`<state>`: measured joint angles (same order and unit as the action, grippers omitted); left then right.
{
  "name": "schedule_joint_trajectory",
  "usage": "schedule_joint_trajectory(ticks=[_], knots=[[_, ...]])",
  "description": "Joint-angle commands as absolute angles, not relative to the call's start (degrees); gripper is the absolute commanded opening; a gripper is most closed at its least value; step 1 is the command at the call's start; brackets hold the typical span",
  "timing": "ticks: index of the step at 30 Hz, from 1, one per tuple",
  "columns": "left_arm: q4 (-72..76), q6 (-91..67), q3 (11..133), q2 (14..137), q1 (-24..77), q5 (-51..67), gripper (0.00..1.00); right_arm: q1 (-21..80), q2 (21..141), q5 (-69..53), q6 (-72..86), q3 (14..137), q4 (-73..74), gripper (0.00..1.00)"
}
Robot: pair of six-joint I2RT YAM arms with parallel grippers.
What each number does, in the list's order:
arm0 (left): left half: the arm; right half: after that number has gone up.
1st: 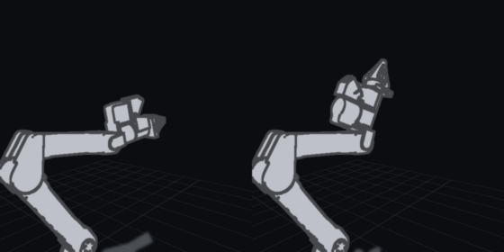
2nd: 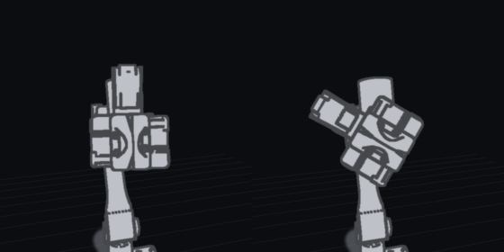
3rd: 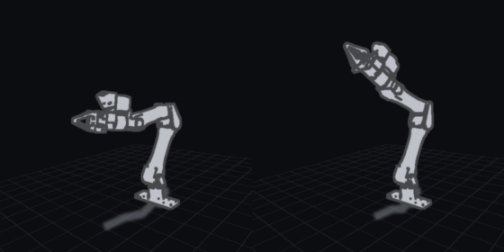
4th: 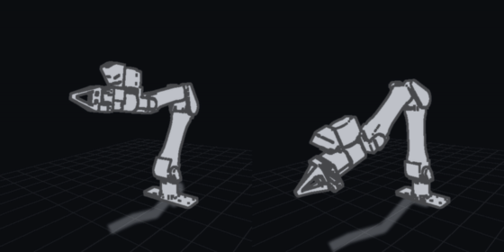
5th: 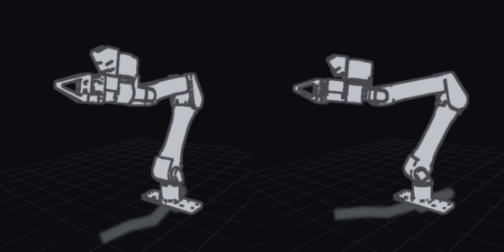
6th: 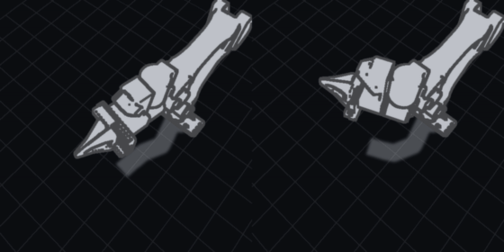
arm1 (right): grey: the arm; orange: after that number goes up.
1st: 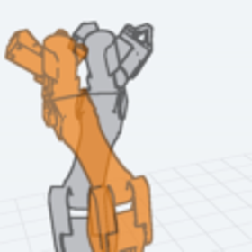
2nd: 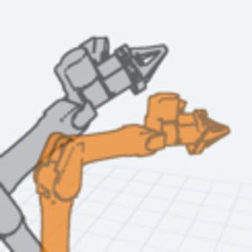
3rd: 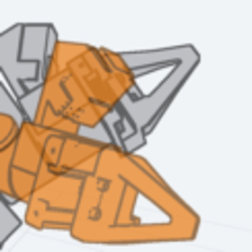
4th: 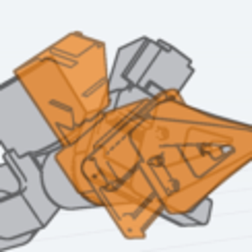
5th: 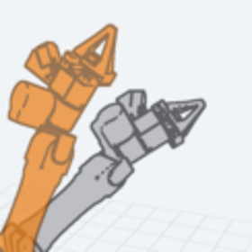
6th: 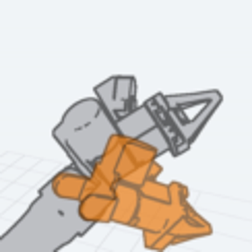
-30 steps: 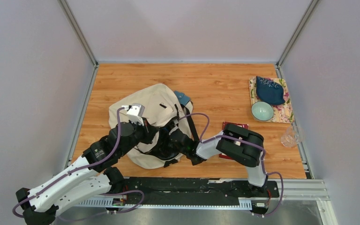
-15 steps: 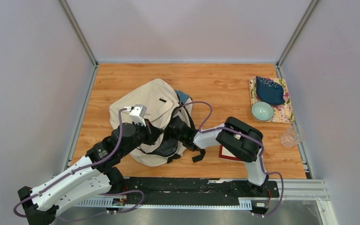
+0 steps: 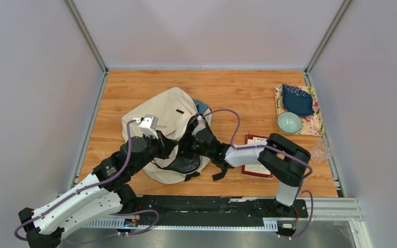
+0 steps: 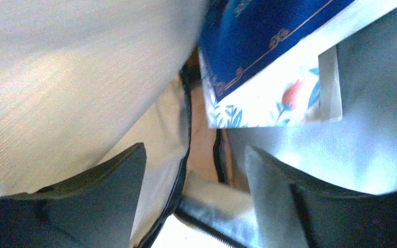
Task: Pack the student bag
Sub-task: Place the book in the student bag.
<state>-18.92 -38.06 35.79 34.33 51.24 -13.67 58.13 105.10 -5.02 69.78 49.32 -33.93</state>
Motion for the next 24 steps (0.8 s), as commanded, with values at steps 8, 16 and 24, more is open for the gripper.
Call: schedule_joint_trajectory(ticks=[8, 16, 24], knots=[[-20.2, -37.2, 36.5, 32.4, 51.3, -19.5, 0.00, 60.1, 76.9, 1.8, 58.2, 38.2, -12.0, 0.78], [-22.8, -34.5, 37.2, 32.3, 51.3, -16.5, 0.15, 60.4, 55.0, 18.2, 56.5, 34.0, 15.0, 0.85], [-20.3, -29.6, 42.6, 34.9, 51.4, -3.9, 0.73, 53.2, 33.2, 32.7, 53.6, 32.5, 35.6, 0.99]])
